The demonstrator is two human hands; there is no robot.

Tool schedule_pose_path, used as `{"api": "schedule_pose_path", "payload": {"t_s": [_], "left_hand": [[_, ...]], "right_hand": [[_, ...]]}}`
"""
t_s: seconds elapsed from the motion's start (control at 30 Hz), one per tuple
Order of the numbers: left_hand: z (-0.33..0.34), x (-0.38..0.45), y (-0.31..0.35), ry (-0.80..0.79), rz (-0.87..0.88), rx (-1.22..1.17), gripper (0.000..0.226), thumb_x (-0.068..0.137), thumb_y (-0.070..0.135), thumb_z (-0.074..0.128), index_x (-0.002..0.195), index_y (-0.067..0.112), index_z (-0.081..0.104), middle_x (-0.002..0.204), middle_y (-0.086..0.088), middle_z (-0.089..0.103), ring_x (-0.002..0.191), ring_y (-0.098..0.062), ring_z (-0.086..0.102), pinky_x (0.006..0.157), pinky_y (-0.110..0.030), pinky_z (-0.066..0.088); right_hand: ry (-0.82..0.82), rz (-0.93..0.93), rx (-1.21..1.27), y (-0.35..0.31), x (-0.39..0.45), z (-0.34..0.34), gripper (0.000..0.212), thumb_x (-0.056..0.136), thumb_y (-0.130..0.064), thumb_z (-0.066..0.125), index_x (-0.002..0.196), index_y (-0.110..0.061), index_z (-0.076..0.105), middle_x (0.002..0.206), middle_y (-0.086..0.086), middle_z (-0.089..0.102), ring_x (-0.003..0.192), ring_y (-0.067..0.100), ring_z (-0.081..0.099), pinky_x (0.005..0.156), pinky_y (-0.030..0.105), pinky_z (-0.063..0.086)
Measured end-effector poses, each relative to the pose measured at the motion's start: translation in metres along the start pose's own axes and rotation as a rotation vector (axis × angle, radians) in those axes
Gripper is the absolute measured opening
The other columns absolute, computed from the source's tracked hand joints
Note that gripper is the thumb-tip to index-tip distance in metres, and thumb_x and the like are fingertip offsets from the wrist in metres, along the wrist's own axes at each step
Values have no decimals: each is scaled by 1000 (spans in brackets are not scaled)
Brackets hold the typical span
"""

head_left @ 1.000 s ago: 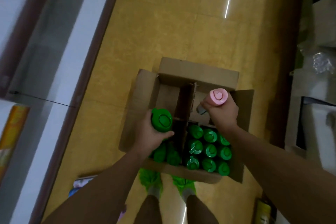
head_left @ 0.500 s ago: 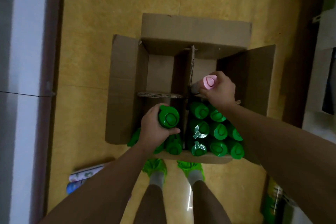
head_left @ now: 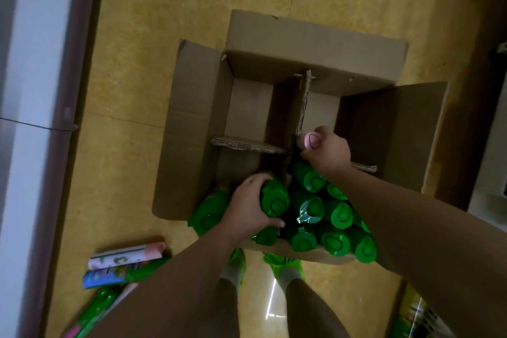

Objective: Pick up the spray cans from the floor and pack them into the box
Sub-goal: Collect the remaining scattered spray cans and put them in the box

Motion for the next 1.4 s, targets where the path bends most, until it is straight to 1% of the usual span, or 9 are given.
{"api": "schedule_pose_path", "payload": {"t_s": [0.07,0.17,0.33,0.47,0.63,0.8,0.97,1.2,1.4], "left_hand": [[7,-2,-10,-27,-60,2,102,49,36,98,136,24,45,137,5,46,122,-12,45,102,-24,38],[13,-1,-17,-53,-131,15,101,55,39,96,138,22,42,137,1,49,126,-19,47,106,-35,44],[11,-5,-8,-124,-182,37,112,60,41,93,150,16,31,146,-4,44,134,-23,42,111,-36,39],[-4,-16,4,-102,-170,28,116,63,36,93,155,17,25,155,-3,34,141,-21,33,113,-29,29],[-43,-39,21,-11,-173,3,108,69,32,89,155,20,26,156,-1,32,142,-21,33,115,-34,31],[-91,-77,22,270,-167,-88,92,77,34,82,153,21,32,155,0,35,139,-20,37,116,-39,35],[-121,-132,-19,575,-298,-202,86,85,48,72,155,24,28,161,-2,26,147,-23,25,117,-41,29],[-138,-220,-116,887,-379,-306,84,82,51,71,151,21,35,155,-5,36,142,-26,34,112,-46,37],[-91,-302,-215,1048,-583,-476,87,74,46,79,147,16,42,149,-12,44,136,-31,42,110,-38,36]], "right_hand": [[0,-22,-30,-1,-1,1,49,78,-23,80,121,-15,57,110,7,68,88,19,58,72,30,47],[-59,-15,-57,-2,-2,1,64,80,-31,82,133,-14,52,123,8,64,107,25,62,84,35,53],[-86,-10,-80,-12,-13,-10,85,81,-39,80,150,-17,36,141,10,53,125,31,54,96,38,49],[-25,-76,-117,-28,-30,-21,85,81,-43,78,150,-18,36,145,9,46,129,30,49,102,41,45],[-22,-186,-206,-58,-58,-39,78,84,-43,75,148,-19,38,146,11,45,133,33,43,107,43,39],[-48,-331,-289,-103,-93,-40,81,85,-49,70,153,-26,31,156,7,35,139,31,37,111,48,39],[-149,-550,-442,-157,-138,-7,77,89,-47,65,154,-27,29,160,9,27,142,36,29,110,49,34],[-275,-800,-585,-219,-216,96,77,88,-47,65,153,-29,28,160,7,28,143,35,28,115,49,30],[-369,-976,-761,-229,-285,196,77,87,-51,65,152,-28,29,158,5,30,143,30,30,113,47,35]]}}
Point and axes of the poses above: each hand's wrist, its own x-axis towards the middle knuckle, its own z-axis out of the palm, y = z × x, the point moved 6 cm from there along x, towards the middle knuckle
